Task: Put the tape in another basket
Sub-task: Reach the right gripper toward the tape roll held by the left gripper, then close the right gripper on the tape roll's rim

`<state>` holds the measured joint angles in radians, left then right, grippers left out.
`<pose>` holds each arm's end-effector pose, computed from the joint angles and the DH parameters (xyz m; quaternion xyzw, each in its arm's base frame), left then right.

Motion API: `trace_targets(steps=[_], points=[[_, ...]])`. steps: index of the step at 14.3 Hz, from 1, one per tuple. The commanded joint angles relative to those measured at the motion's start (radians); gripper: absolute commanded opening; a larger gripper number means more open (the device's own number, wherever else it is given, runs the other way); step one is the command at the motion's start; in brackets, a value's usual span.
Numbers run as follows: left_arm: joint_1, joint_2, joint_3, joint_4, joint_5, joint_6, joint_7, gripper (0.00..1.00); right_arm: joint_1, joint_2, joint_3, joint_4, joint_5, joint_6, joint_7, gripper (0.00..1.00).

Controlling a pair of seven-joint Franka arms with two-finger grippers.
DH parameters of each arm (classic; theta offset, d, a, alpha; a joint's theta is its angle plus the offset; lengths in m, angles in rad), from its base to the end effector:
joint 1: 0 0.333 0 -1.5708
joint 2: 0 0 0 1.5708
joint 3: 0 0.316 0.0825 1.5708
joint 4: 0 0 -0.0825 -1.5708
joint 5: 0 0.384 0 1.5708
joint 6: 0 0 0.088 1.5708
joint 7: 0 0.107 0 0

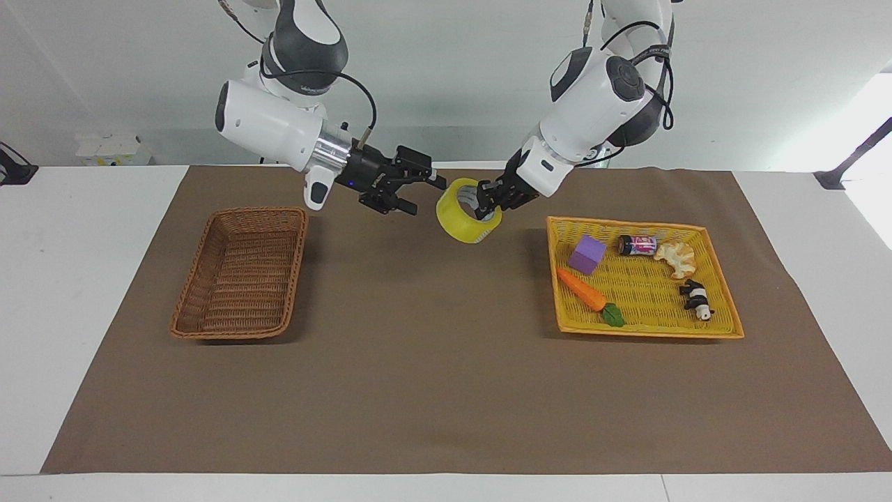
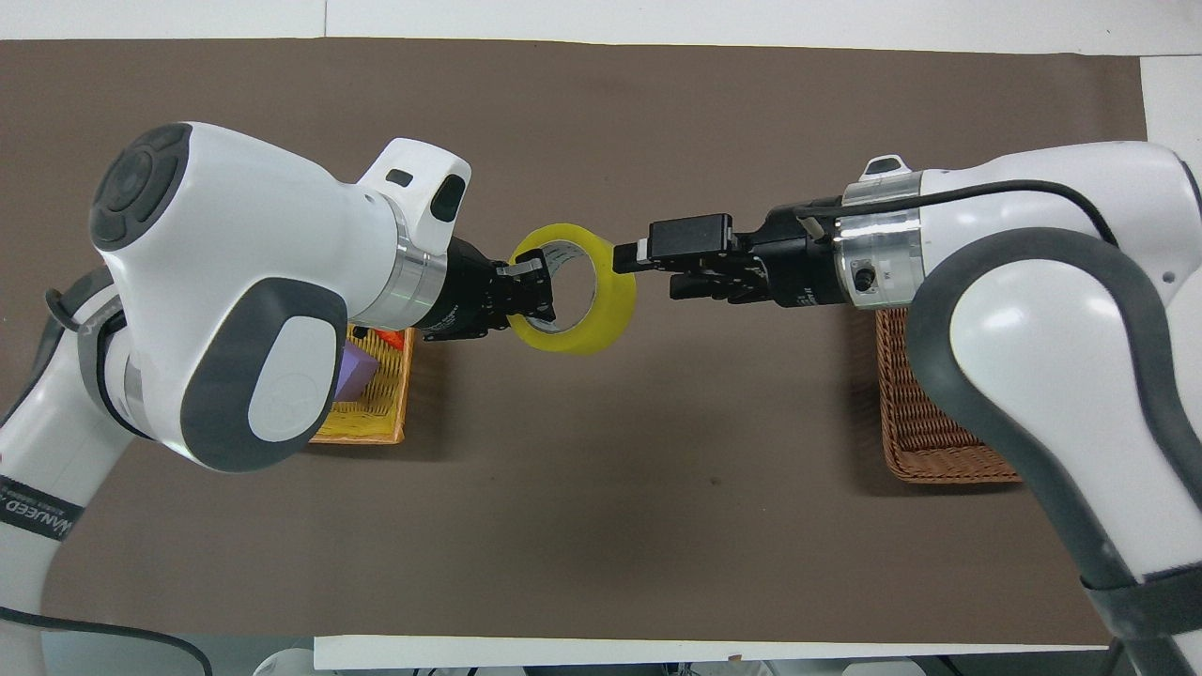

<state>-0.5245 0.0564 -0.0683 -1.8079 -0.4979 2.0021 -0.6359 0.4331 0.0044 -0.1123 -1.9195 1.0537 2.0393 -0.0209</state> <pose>0.4783 -0.3560 0.5250 0.9643 0.1083 -0.0794 0.2282 0.5372 0.2297 0.5235 -0.8846 0.0511 0.0195 0.4631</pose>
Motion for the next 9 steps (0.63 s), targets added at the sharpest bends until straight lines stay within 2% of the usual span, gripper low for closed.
trace_targets(steps=[1, 9], points=[[0.0, -0.012, 0.009, 0.002, -0.004, -0.02, -0.014, 0.0, 0.001, 0.019, -0.004, -0.003, 0.025, 0.013, -0.007, 1.0], [0.001, -0.013, 0.012, -0.001, -0.004, -0.026, -0.014, 0.0, 0.033, 0.02, -0.004, -0.003, 0.035, 0.03, 0.01, 1.0]])
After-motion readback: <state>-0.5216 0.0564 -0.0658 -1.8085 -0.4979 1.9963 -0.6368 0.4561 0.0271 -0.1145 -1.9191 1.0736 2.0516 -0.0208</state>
